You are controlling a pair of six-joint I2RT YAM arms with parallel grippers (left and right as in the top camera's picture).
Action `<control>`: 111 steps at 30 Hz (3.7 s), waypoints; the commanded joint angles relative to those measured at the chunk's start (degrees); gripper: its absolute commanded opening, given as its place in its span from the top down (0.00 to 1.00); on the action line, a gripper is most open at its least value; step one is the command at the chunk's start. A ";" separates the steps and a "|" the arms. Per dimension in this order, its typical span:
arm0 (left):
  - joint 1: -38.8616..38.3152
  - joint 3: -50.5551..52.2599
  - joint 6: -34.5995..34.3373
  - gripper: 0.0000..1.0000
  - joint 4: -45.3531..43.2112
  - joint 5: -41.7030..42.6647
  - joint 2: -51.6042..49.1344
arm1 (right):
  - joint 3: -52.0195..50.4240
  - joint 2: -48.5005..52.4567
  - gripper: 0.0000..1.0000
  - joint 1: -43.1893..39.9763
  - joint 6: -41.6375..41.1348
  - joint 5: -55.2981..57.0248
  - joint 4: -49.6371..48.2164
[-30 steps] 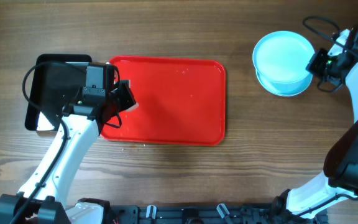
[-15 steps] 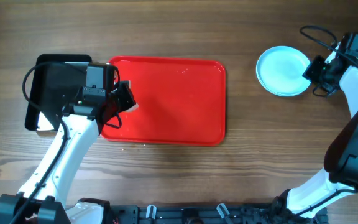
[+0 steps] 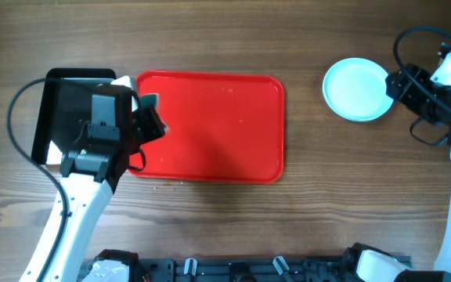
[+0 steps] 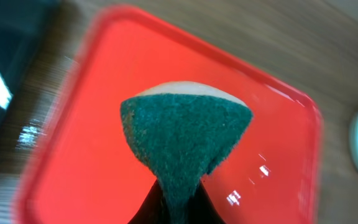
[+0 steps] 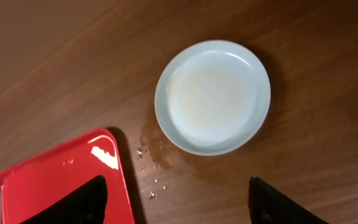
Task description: Clean dirty plates on tray and stack at the side
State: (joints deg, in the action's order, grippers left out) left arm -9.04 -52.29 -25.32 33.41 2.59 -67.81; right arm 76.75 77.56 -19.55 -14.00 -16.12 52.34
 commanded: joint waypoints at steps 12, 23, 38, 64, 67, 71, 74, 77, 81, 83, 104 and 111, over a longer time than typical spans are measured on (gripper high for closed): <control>25.81 0.22 5.79 0.69 -23.63 -10.05 -23.98 | -0.39 1.73 0.28 1.18 3.41 -8.61 4.81; 26.25 0.15 5.18 0.34 -5.79 -3.91 -4.11 | -0.39 -8.50 0.30 7.65 7.98 -8.37 8.70; 26.25 0.15 1.73 0.00 12.76 5.92 30.73 | -0.39 -46.29 0.00 8.46 7.82 -3.15 26.03; 26.25 0.15 1.73 0.00 12.76 5.92 30.62 | -52.26 -77.02 0.00 17.03 3.06 -4.87 -24.44; 26.25 0.15 1.75 0.00 12.76 5.92 30.62 | -60.76 -77.37 0.00 17.18 -0.33 -3.98 -36.48; 26.25 0.15 1.75 0.00 12.76 5.92 30.62 | -68.43 -77.37 0.00 17.35 -1.60 -2.51 -48.43; 26.25 0.15 1.73 0.00 12.76 5.92 30.62 | -74.75 -77.37 0.01 17.35 -2.58 -0.35 -56.50; 26.25 0.15 1.73 0.00 12.76 5.92 30.62 | -76.46 -77.37 0.00 17.38 -2.45 1.20 -53.18; 26.25 0.15 1.75 0.00 12.76 5.92 30.62 | -76.46 -77.35 0.00 17.44 0.31 1.14 -53.55; 26.25 0.15 1.73 0.00 12.76 5.92 30.62 | -76.46 -77.31 0.00 17.44 0.31 1.14 -53.55; 19.80 3.08 3.89 0.00 17.09 2.62 34.80 | -76.46 -77.29 0.00 17.44 0.31 1.14 -53.55; 10.82 27.30 3.89 0.00 -6.36 1.20 52.02 | -76.46 -77.29 0.00 17.44 0.33 1.14 -53.55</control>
State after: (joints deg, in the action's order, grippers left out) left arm 3.70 -34.72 -22.50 34.50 4.38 -22.22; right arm 0.36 0.86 -2.39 -14.70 -15.94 -0.93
